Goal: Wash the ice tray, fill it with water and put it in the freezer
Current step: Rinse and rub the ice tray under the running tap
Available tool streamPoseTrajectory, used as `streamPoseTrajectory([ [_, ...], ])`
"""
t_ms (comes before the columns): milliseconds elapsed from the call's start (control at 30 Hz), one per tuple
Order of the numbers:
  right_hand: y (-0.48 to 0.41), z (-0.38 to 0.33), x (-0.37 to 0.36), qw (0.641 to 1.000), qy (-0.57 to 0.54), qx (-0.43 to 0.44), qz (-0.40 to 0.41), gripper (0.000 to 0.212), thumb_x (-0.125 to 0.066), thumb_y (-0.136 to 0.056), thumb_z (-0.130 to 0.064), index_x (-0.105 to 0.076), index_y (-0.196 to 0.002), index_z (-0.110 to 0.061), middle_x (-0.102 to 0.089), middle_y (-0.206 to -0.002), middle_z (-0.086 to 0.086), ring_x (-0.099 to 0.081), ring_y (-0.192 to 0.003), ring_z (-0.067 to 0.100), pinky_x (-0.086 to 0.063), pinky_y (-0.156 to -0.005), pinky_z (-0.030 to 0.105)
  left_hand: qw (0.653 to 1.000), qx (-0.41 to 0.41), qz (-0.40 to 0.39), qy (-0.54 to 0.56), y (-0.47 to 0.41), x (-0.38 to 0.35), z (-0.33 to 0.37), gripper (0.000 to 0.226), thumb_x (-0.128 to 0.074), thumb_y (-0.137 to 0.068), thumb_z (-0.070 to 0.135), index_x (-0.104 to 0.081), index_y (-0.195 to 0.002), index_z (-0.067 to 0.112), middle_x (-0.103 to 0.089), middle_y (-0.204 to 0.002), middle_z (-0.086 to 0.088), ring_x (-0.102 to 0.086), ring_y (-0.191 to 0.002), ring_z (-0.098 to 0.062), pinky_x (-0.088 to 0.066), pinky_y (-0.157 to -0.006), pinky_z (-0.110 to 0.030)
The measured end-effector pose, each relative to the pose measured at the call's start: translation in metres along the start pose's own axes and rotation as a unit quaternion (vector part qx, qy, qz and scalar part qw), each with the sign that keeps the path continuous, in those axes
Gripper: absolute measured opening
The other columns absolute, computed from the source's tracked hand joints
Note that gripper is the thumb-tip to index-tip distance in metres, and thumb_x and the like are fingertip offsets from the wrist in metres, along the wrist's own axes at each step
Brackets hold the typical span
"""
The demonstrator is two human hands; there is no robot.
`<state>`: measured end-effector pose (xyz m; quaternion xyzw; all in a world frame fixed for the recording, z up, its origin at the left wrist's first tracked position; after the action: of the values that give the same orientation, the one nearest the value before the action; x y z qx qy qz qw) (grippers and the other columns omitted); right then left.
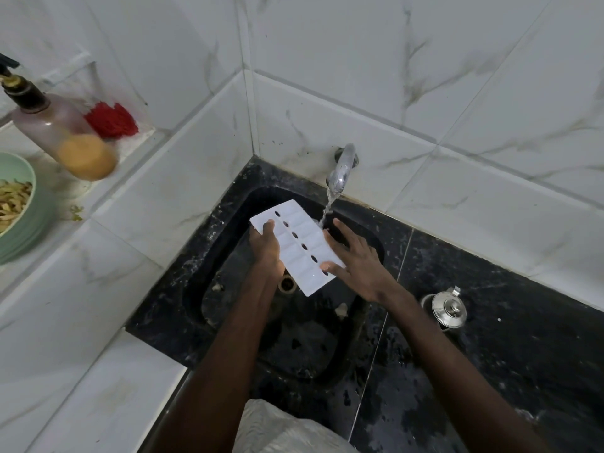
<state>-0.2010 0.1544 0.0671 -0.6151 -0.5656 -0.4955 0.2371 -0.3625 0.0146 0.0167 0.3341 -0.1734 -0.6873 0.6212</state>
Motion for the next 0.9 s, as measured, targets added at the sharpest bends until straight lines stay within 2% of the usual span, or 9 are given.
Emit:
streamPoseTrajectory([
  [133,-0.001,-0.006,0.003,0.999,-0.019,0.000,0.040,0.069,-0.033,-0.099,-0.075,-0.043,-0.154,-0.036,0.007,-0.172,-0.011,-0.004,-0.157,0.022,-0.014,-0.121,0.062,1.000,-0.014,0.007,0.019,-0.004,-0.001,0.009,0.043,-0.052,-0.109,0.021,-0.043,-0.150,0.013,-0.066,-0.134,-0.018,-0.071,-0.109,-0.035,-0.059,-0.091,-0.053],
  [233,-0.014,-0.012,0.013,0.994,-0.056,-0.037,0.085,0.065,-0.036,-0.097,-0.075,-0.062,-0.126,-0.023,-0.006,-0.171,-0.006,-0.013,-0.155,0.023,-0.020,-0.120,0.060,1.000,-0.015,-0.006,0.013,0.004,-0.012,0.008,0.046,-0.053,-0.109,0.021,-0.040,-0.153,0.014,-0.066,-0.134,-0.017,-0.071,-0.104,-0.032,-0.060,-0.087,-0.050],
  [267,-0.015,-0.015,0.013,0.992,-0.058,-0.041,0.100,0.064,-0.037,-0.097,-0.075,-0.062,-0.121,-0.020,-0.011,-0.169,-0.003,-0.017,-0.154,0.023,-0.022,-0.119,0.059,1.000,-0.013,-0.007,0.013,0.005,-0.013,0.006,0.047,-0.053,-0.109,0.021,-0.040,-0.154,0.015,-0.066,-0.134,-0.016,-0.072,-0.098,-0.029,-0.061,-0.081,-0.046],
  [333,-0.011,-0.019,0.009,0.989,-0.052,-0.035,0.130,0.065,-0.040,-0.097,-0.073,-0.058,-0.126,-0.018,-0.020,-0.164,0.001,-0.023,-0.151,0.021,-0.026,-0.119,0.058,1.000,-0.016,-0.006,0.015,0.006,-0.012,0.007,0.046,-0.053,-0.109,0.022,-0.042,-0.153,0.014,-0.067,-0.133,-0.016,-0.071,-0.090,-0.022,-0.060,-0.072,-0.039],
  [400,-0.004,-0.019,0.003,0.987,-0.052,-0.034,0.146,0.066,-0.041,-0.098,-0.072,-0.055,-0.135,-0.019,-0.022,-0.162,0.002,-0.023,-0.150,0.020,-0.025,-0.119,0.056,1.000,-0.018,-0.006,0.019,0.005,-0.010,0.009,0.044,-0.053,-0.109,0.022,-0.043,-0.151,0.014,-0.067,-0.133,-0.015,-0.071,-0.093,-0.023,-0.061,-0.076,-0.041],
  [500,0.000,-0.011,-0.005,0.987,-0.061,-0.059,0.139,0.065,-0.040,-0.097,-0.073,-0.054,-0.135,-0.021,-0.020,-0.163,0.001,-0.023,-0.151,0.023,-0.025,-0.119,0.057,1.000,-0.017,-0.008,0.025,0.011,-0.011,0.002,0.044,-0.053,-0.109,0.021,-0.042,-0.151,0.013,-0.066,-0.135,-0.016,-0.071,-0.101,-0.028,-0.060,-0.085,-0.047],
  [633,-0.007,-0.012,-0.011,0.987,-0.043,-0.072,0.135,0.066,-0.038,-0.096,-0.076,-0.055,-0.126,-0.019,-0.020,-0.164,0.002,-0.024,-0.151,0.024,-0.026,-0.119,0.056,0.999,-0.025,-0.015,0.035,0.017,-0.011,-0.002,0.050,-0.058,-0.107,0.024,-0.040,-0.153,0.015,-0.067,-0.135,-0.014,-0.074,-0.093,-0.020,-0.063,-0.072,-0.040],
  [767,-0.003,-0.011,-0.009,0.982,-0.053,-0.082,0.163,0.065,-0.040,-0.097,-0.073,-0.050,-0.137,-0.023,-0.020,-0.162,0.002,-0.024,-0.150,0.023,-0.026,-0.119,0.054,0.999,-0.030,-0.013,0.036,0.012,-0.009,0.003,0.049,-0.063,-0.105,0.022,-0.044,-0.149,0.013,-0.068,-0.132,-0.013,-0.074,-0.096,-0.021,-0.064,-0.074,-0.040],
  [900,-0.008,-0.026,-0.014,0.989,-0.052,-0.040,0.130,0.061,-0.041,-0.099,-0.071,-0.045,-0.147,-0.033,-0.015,-0.166,0.003,-0.019,-0.151,0.026,-0.021,-0.119,0.055,1.000,-0.015,-0.005,0.027,0.013,-0.010,-0.003,0.053,-0.069,-0.100,0.025,-0.048,-0.148,0.014,-0.068,-0.134,-0.012,-0.073,-0.104,-0.026,-0.064,-0.072,-0.038],
])
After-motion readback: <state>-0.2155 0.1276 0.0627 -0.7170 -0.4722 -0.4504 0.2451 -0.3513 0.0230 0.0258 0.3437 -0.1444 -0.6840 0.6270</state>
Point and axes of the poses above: each hand's wrist, its own y-axis away from the middle knuckle, its own x-axis out of the back of the hand, z = x × y, the point moved 5 cm from there along -y, towards the middle knuckle
